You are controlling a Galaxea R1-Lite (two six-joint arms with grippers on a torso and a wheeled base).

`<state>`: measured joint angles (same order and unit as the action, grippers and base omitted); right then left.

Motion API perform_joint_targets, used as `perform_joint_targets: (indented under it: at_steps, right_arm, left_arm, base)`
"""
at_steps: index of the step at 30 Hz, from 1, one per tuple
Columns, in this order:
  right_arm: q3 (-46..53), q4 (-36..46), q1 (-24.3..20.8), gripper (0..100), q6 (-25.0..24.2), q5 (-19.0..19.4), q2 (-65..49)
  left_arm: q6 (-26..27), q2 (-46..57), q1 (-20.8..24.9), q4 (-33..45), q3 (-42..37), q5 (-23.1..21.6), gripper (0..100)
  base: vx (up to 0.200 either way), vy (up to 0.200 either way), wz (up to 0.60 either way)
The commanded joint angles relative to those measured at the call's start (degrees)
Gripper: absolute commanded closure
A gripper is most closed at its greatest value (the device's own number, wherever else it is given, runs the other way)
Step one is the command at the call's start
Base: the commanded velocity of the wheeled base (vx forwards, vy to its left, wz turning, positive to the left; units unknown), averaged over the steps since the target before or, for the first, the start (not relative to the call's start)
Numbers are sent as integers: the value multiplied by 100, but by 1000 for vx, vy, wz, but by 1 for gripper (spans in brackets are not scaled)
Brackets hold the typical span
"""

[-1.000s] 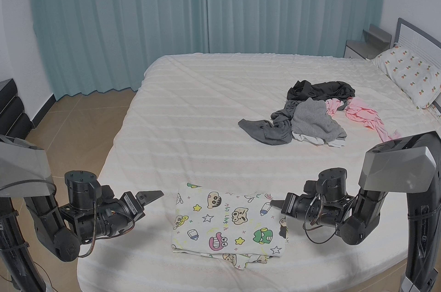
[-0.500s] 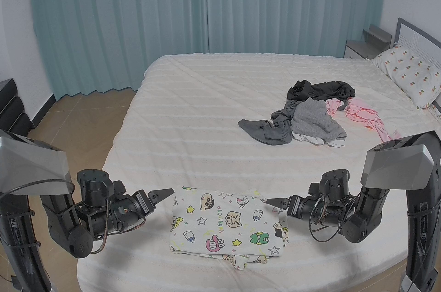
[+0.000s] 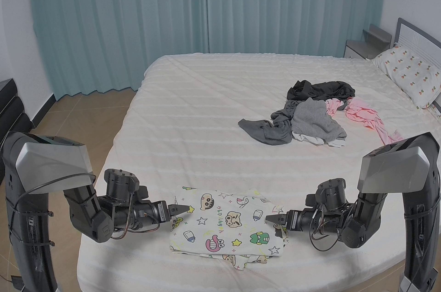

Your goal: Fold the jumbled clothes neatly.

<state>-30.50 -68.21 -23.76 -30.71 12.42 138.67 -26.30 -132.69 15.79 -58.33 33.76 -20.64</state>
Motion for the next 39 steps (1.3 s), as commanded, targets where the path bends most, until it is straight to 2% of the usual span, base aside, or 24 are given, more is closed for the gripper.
perform_joint_targets:
  at_steps: [1,20,25,26,27,34,39]
  right_arm:
    - [-44,44,-129,0,144,-170,187]
    - [-553,115,-234,0,162,-117,486]
    - [-562,115,-278,0,170,50,433]
    - [-553,115,-287,100,179,94,424]
    - [-553,115,-287,100,179,111,424]
    - [-518,-8,-384,100,223,155,424]
    - [-202,-694,-437,100,135,190,407]
  left_arm:
    - [283,-362,30,76,289,-19,0]
    - [406,-538,539,138,544,-10,0]
    - [406,-538,575,138,544,-10,0]
    - [406,-538,575,138,536,-10,0]
    - [406,-538,583,138,527,-10,100]
    - [397,-538,583,85,500,-10,100]
    - [327,-441,636,68,377,-19,100]
  base:
    - [0,0,0]
    - [0,0,0]
    - [0,0,0]
    - [0,0,0]
    - [0,0,0]
    - [0,0,0]
    - [0,0,0]
